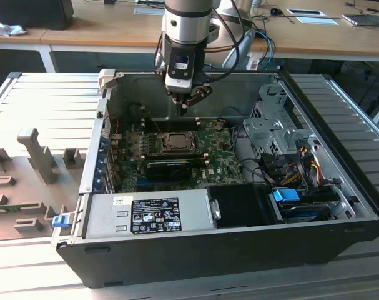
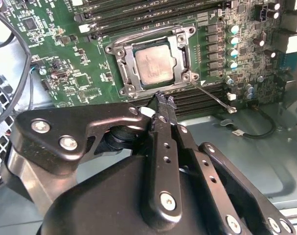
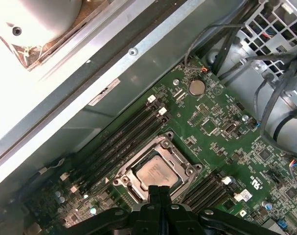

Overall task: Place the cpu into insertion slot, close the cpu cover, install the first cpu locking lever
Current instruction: 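Install the first cpu locking lever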

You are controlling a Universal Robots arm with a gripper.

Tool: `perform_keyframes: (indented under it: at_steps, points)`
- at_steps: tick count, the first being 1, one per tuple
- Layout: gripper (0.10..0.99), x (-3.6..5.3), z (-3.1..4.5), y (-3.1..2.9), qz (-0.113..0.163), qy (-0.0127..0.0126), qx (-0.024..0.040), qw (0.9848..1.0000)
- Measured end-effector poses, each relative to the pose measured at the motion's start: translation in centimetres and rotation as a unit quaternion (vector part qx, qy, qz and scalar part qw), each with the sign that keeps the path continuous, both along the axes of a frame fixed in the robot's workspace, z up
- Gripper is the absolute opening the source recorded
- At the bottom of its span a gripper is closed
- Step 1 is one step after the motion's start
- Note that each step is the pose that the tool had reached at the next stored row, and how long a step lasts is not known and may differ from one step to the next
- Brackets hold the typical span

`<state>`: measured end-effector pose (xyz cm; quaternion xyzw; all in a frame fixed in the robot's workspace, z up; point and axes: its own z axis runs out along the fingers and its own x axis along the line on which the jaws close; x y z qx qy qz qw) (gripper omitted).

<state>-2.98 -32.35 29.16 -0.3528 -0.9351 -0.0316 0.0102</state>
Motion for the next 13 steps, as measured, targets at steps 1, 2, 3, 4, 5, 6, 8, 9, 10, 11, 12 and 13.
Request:
perform_keyframes:
  at_steps: [1,2,3,4,5,6,8,9,10,11,12,13]
  points:
    - [0.106,-0.02,0.00,0.00,0.007,0.0000,0.0000,1.0000]
    - [0.106,-0.26,-0.02,0.00,0.010,-0.0001,0.0002,1.0000]
    - [0.106,-0.87,-0.01,0.00,0.011,0.0000,0.0001,0.9999]
    - [0.106,-0.99,-0.02,0.00,0.018,0.0000,0.0000,0.9998]
    - [0.106,-0.99,-0.03,0.00,0.030,0.0001,-0.0001,0.9995]
    - [0.106,-0.99,-0.04,0.00,0.040,0.0001,0.0000,0.9992]
    - [0.106,-0.99,-0.06,0.00,0.065,0.0000,0.0000,0.9979]
    - [0.106,-0.99,-0.07,0.00,0.074,0.0000,0.0000,0.9973]
    - [0.106,-0.99,-0.08,0.00,0.089,0.0000,0.0000,0.9960]
    - [0.106,-0.99,-0.10,0.00,0.102,0.0000,0.0000,0.9948]
    - [0.106,-0.99,-0.11,0.00,0.111,0.0000,0.0000,0.9938]
    - [0.106,-0.99,-0.12,0.00,0.126,0.0000,0.0000,0.9921]
